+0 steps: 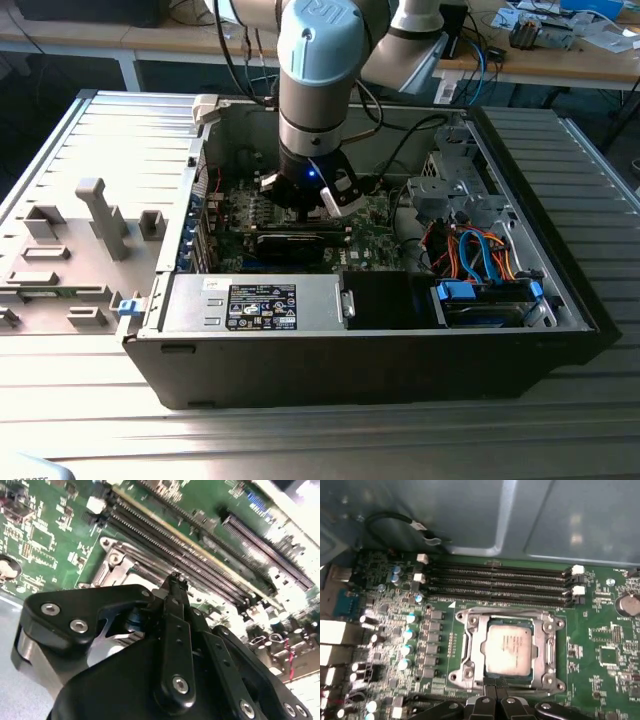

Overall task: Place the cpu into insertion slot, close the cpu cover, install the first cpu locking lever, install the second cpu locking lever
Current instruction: 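Install the second cpu locking lever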

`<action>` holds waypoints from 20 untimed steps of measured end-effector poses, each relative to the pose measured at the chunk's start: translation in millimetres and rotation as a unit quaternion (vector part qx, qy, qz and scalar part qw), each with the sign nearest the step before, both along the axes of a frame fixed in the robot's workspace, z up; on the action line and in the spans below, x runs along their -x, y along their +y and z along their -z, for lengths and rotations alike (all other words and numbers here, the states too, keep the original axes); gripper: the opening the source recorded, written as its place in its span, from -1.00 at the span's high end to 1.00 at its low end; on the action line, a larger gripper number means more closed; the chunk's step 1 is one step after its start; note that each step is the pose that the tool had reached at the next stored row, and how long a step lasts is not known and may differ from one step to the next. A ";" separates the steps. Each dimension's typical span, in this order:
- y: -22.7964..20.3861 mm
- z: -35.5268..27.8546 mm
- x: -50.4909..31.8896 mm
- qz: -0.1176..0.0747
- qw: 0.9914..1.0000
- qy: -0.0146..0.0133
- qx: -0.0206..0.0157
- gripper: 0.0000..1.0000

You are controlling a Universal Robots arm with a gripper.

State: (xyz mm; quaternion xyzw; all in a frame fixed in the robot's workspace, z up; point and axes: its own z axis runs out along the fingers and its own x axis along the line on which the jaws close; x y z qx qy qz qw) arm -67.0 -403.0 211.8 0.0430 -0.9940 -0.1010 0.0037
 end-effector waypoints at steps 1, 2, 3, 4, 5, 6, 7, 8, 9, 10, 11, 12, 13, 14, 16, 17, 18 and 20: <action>3.8 0.0 -0.7 0.000 1.000 0.000 0.006 0.77; 6.2 0.0 -1.1 0.000 1.000 0.000 0.010 0.77; 10.5 -0.1 -2.8 0.000 1.000 0.000 0.019 0.77; 14.8 0.0 -6.0 0.000 1.000 0.001 0.026 0.77; 18.0 -0.1 -8.6 0.000 0.999 0.001 0.032 0.77; 20.2 0.0 -10.2 0.000 0.999 0.001 0.035 0.77; 22.8 0.0 -11.8 0.000 0.999 0.001 0.037 0.77; 25.8 0.0 -13.3 0.000 0.999 0.002 0.040 0.77; 28.8 -0.1 -14.3 0.000 0.999 0.002 0.043 0.77; 31.7 -0.1 -15.0 0.000 0.999 0.002 0.045 0.77; 35.0 -0.1 -15.8 0.000 0.999 0.002 0.048 0.77; 38.9 -0.6 -16.3 0.000 0.999 0.002 0.053 0.77; 40.1 -1.4 -16.4 0.000 0.998 0.002 0.058 0.77; 41.0 -4.5 -16.3 0.000 0.998 0.002 0.065 0.77; 41.6 -11.0 -16.3 0.000 0.997 0.002 0.071 0.77; 41.9 -14.2 -16.4 0.000 0.997 0.002 0.071 0.77; 41.9 -16.4 -16.4 0.000 0.997 0.002 0.071 0.77; 41.9 -21.0 -16.4 0.000 0.997 0.002 0.072 0.77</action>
